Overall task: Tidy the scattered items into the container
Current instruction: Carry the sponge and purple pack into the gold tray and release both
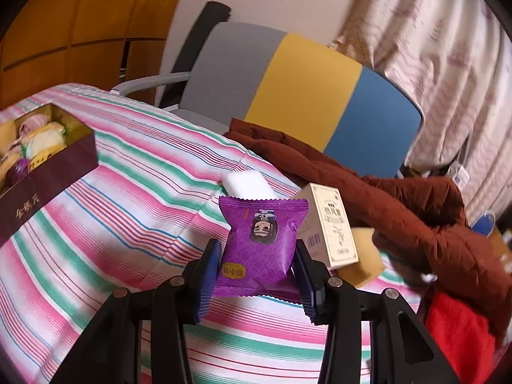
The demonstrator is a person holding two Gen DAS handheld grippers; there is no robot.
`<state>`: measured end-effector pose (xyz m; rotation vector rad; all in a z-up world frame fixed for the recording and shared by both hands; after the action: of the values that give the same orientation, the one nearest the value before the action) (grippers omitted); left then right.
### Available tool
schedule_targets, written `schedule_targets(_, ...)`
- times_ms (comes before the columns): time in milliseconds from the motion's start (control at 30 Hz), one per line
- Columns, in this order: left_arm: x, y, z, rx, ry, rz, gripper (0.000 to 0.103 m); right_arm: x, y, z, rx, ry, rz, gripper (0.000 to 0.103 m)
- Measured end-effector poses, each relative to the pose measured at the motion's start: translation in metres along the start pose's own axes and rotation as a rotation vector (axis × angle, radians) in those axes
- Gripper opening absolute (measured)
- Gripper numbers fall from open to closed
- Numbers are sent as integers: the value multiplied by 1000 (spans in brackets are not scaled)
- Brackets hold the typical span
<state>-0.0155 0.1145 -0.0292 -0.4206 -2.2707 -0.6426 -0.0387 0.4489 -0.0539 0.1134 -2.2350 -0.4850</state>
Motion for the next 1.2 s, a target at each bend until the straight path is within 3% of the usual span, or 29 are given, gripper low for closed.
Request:
schedule_targets(300, -10, -34, -19, 19, 0, -58, 50, 18, -38, -23, 189, -2, 69, 45)
schedule_targets(633, -16, -36, -8, -9, -80, -26, 50, 59, -141, -78, 487, 20, 101, 45)
schedule_targets(867, -21, -34, 6, -47, -153, -29, 54, 73, -193, -77, 541, -22, 76, 46)
schedule_targets(967, -25, -35, 5, -47, -156, -56, 60, 75, -207, -73, 540, -38, 61, 46)
schedule_targets(1200, -28, -39, -4, -39, -140, -75, 63, 80, -215, -60, 552, -78, 121, 53)
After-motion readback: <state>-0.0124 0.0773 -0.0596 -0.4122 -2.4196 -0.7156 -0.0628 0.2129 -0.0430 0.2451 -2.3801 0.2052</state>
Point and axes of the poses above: each gripper's, at about its wrist camera, not at the fingertips, and z roughly the way its jaws point, y to its right, x to its top, the point moved 4 cm from there along z, roughly the way its jaws point, and after that the axes turned 4 degrees about -x, right-handed, at the moved point
